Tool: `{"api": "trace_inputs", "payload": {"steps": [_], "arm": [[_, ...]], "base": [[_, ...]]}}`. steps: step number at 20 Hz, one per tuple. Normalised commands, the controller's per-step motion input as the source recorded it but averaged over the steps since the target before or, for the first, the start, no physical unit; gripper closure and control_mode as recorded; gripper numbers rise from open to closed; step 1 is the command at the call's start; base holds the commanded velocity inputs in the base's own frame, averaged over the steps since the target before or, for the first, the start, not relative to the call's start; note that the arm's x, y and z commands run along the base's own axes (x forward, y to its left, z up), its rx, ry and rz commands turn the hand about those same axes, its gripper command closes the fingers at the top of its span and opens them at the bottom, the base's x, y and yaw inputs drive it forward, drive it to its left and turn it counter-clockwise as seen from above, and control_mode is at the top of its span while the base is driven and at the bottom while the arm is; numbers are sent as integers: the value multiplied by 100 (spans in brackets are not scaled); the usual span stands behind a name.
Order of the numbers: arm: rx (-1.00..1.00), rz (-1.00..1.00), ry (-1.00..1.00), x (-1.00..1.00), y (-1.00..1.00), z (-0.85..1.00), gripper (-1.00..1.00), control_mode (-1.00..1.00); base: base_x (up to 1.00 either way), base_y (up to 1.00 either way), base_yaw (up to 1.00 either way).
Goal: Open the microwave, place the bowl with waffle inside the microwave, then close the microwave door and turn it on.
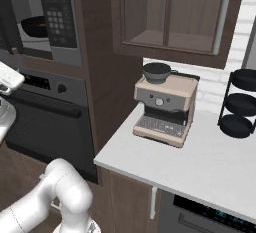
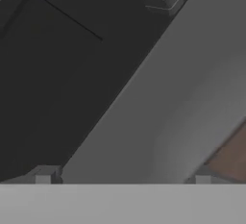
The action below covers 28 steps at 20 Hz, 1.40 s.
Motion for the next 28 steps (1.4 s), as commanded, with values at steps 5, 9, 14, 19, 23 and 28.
{"api": "trace_inputs", "payload": {"steps": [5, 9, 14, 19, 23, 28], "arm": [[21, -1, 0, 39, 0, 65, -100, -100], [23, -16, 0, 18, 18, 57, -100, -100], [24, -30, 0, 9, 17, 58, -100, -100], [24, -47, 1, 4, 39, 65, -100, -100], [26, -53, 4, 3, 27, 64, -100, -100], [30, -57, 5, -2, 27, 62, -100, -100]], "base": [[0, 0, 0], [0, 0, 0], [0, 0, 0], [0, 0, 0], [0, 0, 0], [0, 0, 0]]}}
